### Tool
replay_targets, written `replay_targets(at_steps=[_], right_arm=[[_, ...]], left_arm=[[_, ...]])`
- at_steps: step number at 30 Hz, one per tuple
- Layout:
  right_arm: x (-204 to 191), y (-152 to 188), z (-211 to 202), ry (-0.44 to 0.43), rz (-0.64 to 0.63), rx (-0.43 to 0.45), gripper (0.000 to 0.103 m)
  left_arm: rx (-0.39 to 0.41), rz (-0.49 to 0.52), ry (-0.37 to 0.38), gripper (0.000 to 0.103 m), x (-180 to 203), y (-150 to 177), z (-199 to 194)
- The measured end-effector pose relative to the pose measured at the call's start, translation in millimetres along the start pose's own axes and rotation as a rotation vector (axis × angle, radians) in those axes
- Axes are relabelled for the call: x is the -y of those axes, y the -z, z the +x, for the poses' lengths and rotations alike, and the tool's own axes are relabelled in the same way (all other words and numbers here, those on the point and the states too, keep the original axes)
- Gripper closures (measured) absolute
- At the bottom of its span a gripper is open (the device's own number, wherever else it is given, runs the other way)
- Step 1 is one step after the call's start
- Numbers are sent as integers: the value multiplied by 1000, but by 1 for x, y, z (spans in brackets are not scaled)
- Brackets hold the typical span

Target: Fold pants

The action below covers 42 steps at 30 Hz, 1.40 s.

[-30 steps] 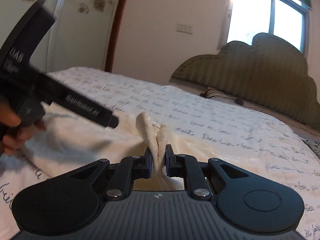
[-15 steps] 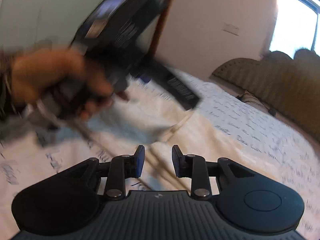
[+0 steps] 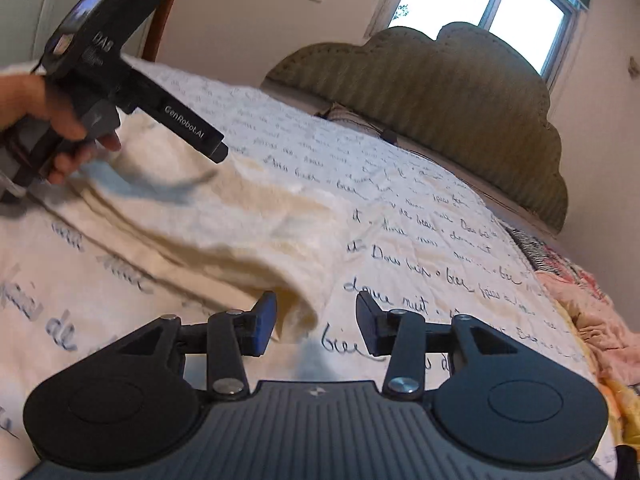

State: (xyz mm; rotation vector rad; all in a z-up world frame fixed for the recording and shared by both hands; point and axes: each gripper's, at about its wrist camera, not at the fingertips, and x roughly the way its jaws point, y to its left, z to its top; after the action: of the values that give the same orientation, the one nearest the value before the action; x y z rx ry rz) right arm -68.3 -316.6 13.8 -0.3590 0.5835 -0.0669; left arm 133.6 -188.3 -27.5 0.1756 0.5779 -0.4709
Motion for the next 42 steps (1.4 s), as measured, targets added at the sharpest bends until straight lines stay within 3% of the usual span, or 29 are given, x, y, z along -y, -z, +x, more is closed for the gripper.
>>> replay_targets(at_steps=[4,6,8,10,13,15,19,20,23,26,28,31,32,35,38,40,42], right_arm=[[-9,-2,16,22,-14,-3,60],[-11,-5,33,81,-26,-23,60],[-12,-2,43,185,-55,-70,25],[1,6,40,226,18,-60,13],[48,19,36,39,354,-109,13],[70,27,19,-45,446,-98,15],[87,3,-16,-41,413,25,51],[90,-13,-13,-52,396,68,55],[74,-54,20,-80,264,108,55],[53,-81,72,-113,155,72,55],[46,-89,108,-158,142,16,58],[46,-77,162,-153,167,-146,58],[51,-70,167,-164,211,-157,58],[53,-68,132,-136,237,-93,58],[47,-61,87,-222,242,-28,58],[36,-49,78,-277,224,-55,59],[25,-32,88,-271,201,-121,61]], left_arm=[[-15,42,-28,0,6,14,7],[-6,69,-39,0,9,20,8],[2,81,-41,0,10,23,9],[2,81,-32,0,9,25,10],[5,69,-22,0,6,27,9],[5,68,-24,0,6,26,10],[8,96,-52,0,13,26,9],[9,108,-65,0,15,25,8],[4,143,-87,1,23,17,0],[41,146,-34,0,22,11,-9],[25,111,-11,0,16,6,-5],[-87,54,16,1,3,6,19],[-95,53,18,2,1,7,19],[-37,67,15,1,1,10,-5],[-50,65,77,0,0,20,-25],[-73,67,70,0,3,32,-25],[-58,97,43,0,7,41,-26]])
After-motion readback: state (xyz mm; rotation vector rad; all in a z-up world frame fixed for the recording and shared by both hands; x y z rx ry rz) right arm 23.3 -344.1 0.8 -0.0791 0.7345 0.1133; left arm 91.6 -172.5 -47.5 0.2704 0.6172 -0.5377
